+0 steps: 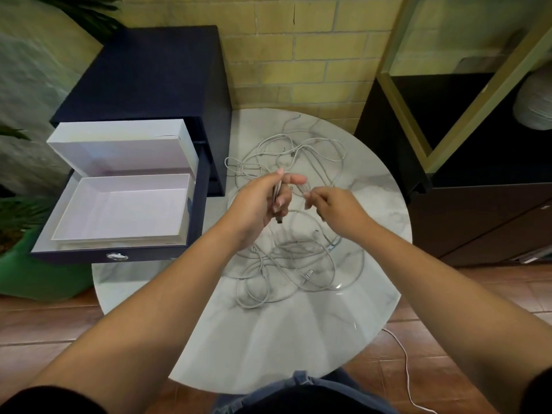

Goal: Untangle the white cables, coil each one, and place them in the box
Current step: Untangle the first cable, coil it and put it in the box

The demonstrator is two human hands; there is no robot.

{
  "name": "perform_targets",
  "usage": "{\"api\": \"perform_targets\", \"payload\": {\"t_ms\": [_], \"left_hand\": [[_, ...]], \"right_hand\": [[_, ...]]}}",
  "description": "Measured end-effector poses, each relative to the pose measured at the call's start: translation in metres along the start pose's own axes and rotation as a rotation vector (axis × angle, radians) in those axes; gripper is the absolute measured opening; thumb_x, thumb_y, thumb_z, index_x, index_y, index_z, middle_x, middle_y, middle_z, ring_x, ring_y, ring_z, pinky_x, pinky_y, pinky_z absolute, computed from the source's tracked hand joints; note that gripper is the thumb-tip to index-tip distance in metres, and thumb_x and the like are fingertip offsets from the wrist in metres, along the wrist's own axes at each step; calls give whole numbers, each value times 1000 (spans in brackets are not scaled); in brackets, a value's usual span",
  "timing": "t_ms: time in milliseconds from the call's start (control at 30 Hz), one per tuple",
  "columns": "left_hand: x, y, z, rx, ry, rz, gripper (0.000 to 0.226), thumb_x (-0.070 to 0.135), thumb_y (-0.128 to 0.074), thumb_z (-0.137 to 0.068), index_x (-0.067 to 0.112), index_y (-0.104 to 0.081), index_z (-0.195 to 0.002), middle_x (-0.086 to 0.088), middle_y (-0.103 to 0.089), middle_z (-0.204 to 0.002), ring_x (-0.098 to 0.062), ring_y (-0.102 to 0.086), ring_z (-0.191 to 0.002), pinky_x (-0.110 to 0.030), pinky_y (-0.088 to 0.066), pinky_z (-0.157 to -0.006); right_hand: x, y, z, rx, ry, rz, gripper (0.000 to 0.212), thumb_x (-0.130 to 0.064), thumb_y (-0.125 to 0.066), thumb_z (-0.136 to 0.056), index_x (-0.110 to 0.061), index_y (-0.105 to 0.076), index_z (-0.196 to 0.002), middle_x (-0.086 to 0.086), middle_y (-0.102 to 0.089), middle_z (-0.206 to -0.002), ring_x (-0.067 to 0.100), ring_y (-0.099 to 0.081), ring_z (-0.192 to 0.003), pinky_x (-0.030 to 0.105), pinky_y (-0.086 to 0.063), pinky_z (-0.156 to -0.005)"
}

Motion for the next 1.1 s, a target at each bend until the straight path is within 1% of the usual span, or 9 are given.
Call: {"api": "perform_targets", "payload": {"t_ms": [167, 300, 467, 567, 667, 733, 867, 1000, 1100], "left_hand": [[2, 0, -8, 34, -5, 52, 36, 18, -26, -104, 7, -54, -123, 7, -52, -60, -7, -38, -54, -23, -35, -59], [-2, 0, -11, 73, -32, -22, 33, 18, -29, -105, 9, -49, -131, 3, -71, -91, -5, -48, -62, -17, -44, -65], [-10, 5, -14, 170, -76, -93, 38, 17, -32, -105, 7, -37, -142, 2, -68, -110, -1, -63, -74, -13, -51, -76], [-13, 0, -13, 169, -84, -76, 41, 16, -34, -105, 8, -33, -145, 0, -63, -121, -4, -68, -92, -17, -51, -88], [-13, -4, -12, 162, -107, -169, 33, 16, -41, -102, 17, -46, -135, 3, -61, -127, -7, -65, -106, -26, -46, -100], [-15, -6, -11, 148, -139, -320, 27, 17, -45, -101, 22, -52, -126, 5, -63, -125, -5, -64, -108, -26, -46, -100], [-10, -9, -9, 121, -283, -637, 18, 13, -46, -100, 3, -59, -107, 0, -60, -132, -6, -62, -109, -2, -43, -81], [5, -12, -6, 155, -382, -843, 40, 19, -46, -101, 13, -47, -140, 5, -69, -90, 0, -52, -78, 2, -34, -68], [5, -12, -5, 133, -366, -905, 41, 21, -42, -102, 16, -43, -142, 10, -61, -84, -1, -53, -76, 1, -37, -66]], "right_hand": [[-12, -27, 17, -102, -35, -18, 38, -42, -40, -99, -20, -68, -87, -7, -50, -57, 6, -48, -55, 28, -35, -57], [-29, -42, 31, -187, -29, 8, 37, -38, -38, -101, -18, -69, -101, -8, -59, -67, 10, -54, -64, 31, -40, -63], [-43, -46, 41, -279, -17, 137, 32, -28, -37, -103, -9, -60, -113, 9, -67, -101, 25, -58, -91, 29, -35, -67], [-48, -44, 44, -354, -29, 203, 33, -27, -38, -102, -7, -55, -124, 15, -64, -112, 27, -55, -88, 27, -33, -65], [-52, -36, 44, -404, -26, 269, 32, -24, -38, -102, -9, -54, -126, 14, -62, -117, 23, -54, -89, 21, -32, -56], [-56, -28, 42, -430, -2, 357, 30, -21, -37, -102, -11, -58, -121, 12, -63, -115, 22, -55, -90, 25, -39, -64], [-61, -10, 38, -457, 19, 393, 25, -18, -40, -100, -11, -60, -114, 3, -59, -116, 18, -56, -92, 31, -45, -80], [-66, 11, 37, -477, 11, 358, 19, -20, -41, -101, -17, -60, -103, -18, -44, -81, 5, -45, -69, 19, -31, -57], [-60, 20, 36, -472, -33, 298, 11, -25, -46, -99, -20, -50, -90, -8, -54, -71, 8, -48, -60, 21, -36, -54]]}}
Point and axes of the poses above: each hand's wrist, its own z-axis away from the middle knuckle, its own y-axis out of the back of the hand, x = y × z, the point moved 7 cm from there along -z, towards the middle knuckle
